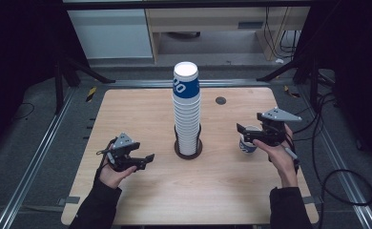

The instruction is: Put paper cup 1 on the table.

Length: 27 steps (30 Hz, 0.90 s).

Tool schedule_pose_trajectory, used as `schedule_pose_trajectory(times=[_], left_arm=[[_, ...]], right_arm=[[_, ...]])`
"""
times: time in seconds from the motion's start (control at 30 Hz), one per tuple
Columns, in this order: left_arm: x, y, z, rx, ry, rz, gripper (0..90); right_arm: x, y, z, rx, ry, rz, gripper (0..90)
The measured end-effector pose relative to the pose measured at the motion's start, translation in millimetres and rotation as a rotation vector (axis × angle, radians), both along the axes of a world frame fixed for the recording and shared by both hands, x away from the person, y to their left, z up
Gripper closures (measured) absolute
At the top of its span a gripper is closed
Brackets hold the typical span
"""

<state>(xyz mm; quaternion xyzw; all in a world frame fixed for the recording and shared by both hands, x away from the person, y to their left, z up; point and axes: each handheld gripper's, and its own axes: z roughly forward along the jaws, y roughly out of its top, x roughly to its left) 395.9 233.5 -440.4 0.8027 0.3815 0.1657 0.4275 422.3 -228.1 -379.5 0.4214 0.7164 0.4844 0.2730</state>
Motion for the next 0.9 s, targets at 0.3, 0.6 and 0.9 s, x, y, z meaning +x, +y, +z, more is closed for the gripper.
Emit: schedule_pose_trajectory(times=[0.3,0.6,0.9], left_arm=[[1.7,5.8,0.9,-0.001,0.006,0.054,27.7],[2.2,4.6,-1.9,-0.015,0.008,0.058,28.8],[2.3,6.3,-1.9,0.001,-0.003,0.069,27.0]], right_arm=[[-4.7,17.4,26.5,0.036,-0.065,0.052,11.6],[-5.0,42.1,48.7,0.075,-0.111,0.133,11.1],[-10.5,57.1,75.0,0.137,-0.162,0.206,9.3]])
